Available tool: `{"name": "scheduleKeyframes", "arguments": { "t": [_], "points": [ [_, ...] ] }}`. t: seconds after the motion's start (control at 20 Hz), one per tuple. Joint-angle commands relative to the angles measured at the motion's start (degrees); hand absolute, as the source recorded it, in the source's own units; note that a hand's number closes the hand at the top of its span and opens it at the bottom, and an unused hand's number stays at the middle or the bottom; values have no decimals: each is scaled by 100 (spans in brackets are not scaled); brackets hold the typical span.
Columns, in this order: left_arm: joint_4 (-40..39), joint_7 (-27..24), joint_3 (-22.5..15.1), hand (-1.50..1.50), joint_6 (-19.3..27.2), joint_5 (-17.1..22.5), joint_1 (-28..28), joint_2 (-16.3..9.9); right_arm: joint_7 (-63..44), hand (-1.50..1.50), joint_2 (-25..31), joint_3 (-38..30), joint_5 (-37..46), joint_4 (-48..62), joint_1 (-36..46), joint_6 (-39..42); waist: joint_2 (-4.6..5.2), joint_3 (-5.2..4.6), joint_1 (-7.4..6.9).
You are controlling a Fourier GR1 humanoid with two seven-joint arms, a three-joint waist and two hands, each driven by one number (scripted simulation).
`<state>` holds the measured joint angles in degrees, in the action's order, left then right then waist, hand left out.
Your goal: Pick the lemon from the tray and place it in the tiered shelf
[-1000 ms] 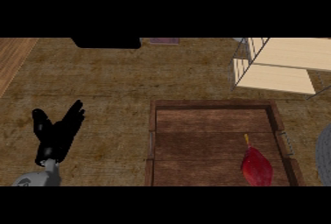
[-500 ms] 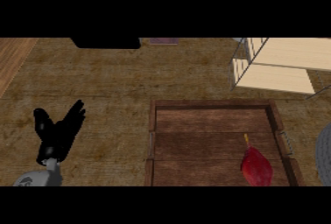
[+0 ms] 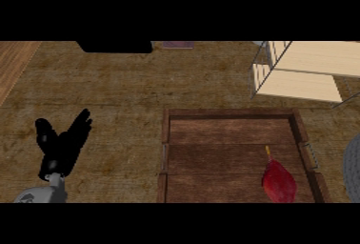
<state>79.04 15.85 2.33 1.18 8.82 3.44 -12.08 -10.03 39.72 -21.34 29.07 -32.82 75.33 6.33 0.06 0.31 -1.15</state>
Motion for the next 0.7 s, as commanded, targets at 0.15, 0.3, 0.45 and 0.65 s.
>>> {"name": "scheduleKeyframes", "arguments": {
  "t": [0.15,0.3,0.45,0.65],
  "points": [
    [-302,-113,-26,0,42,-115,-48,113,-83,-150,-89,-819,-823,146,147,-268,23,-32,41],
    [-126,168,201,0,-181,160,19,-132,-255,-150,82,-1107,-1074,120,242,-440,7,-31,46],
    [-105,189,127,0,-150,75,-56,-92,-416,-150,540,-1231,-1033,192,373,-739,22,-31,32],
    [115,464,23,0,-26,22,-23,-3,-387,-150,851,-1160,-744,221,72,-1349,16,-29,40]
  ]
}}
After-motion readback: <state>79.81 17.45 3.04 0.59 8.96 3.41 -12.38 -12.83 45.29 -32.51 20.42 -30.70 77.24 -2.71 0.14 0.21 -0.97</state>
